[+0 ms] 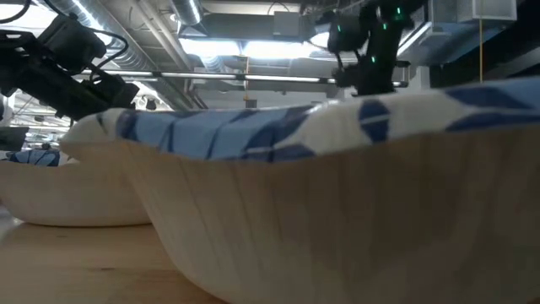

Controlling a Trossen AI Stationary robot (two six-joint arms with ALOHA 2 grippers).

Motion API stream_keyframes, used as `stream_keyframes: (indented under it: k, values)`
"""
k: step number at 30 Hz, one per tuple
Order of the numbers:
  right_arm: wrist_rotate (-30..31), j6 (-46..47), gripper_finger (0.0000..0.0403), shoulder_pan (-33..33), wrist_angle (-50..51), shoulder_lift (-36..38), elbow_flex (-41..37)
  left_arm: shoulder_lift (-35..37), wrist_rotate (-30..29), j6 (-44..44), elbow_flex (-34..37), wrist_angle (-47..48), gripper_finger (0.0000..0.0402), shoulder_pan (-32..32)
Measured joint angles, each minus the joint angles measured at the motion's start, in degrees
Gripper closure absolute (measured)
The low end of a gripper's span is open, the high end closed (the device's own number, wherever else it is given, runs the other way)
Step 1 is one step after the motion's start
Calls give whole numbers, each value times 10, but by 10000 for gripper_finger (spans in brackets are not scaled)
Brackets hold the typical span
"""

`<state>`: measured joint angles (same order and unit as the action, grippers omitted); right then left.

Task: Nest bowls inside each other
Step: Stack the white patterned bowl on the white patterned bowl

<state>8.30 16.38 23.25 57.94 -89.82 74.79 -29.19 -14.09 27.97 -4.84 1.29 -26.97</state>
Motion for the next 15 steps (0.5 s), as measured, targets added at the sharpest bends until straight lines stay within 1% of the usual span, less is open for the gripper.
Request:
stream_keyframes:
  k: [4,10,15]
  values:
    - [-15,39,397,-82,19,0,26,0,0,0,0,0,244,0]
    - [-15,110,397,-210,16,0,42,0,0,7,0,0,244,0]
    - [-15,173,397,-298,16,0,53,0,1,19,0,0,244,0]
